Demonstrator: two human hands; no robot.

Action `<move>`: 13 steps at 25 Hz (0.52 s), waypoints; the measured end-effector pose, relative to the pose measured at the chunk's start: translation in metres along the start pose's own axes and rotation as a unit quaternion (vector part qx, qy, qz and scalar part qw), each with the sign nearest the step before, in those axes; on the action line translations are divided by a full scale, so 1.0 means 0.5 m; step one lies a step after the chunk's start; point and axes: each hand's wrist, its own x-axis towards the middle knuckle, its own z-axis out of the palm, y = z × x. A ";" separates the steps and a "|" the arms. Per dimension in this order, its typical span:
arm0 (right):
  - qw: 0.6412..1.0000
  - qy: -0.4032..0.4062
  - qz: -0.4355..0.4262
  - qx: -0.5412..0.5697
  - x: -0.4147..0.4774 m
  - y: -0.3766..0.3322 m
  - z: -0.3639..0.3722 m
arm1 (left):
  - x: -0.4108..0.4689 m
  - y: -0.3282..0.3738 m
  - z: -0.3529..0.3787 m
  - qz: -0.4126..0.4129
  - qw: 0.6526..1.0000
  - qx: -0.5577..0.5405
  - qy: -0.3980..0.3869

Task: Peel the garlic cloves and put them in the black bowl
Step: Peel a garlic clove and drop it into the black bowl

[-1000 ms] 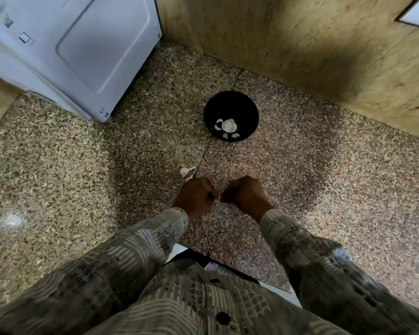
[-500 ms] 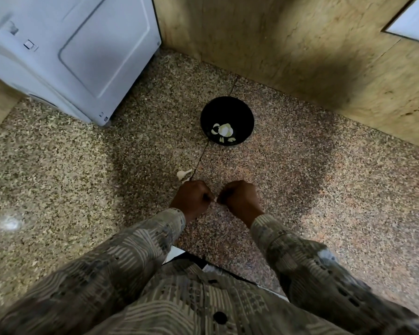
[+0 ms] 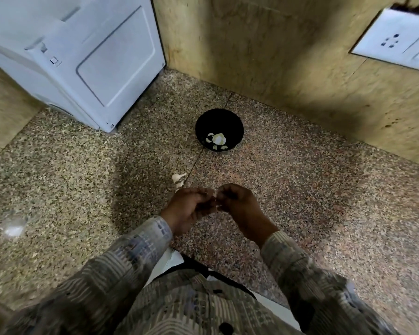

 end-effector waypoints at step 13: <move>0.989 -0.070 -0.063 0.113 -0.142 -0.135 -0.058 | -0.193 -0.013 0.138 0.159 0.977 -0.135 -0.042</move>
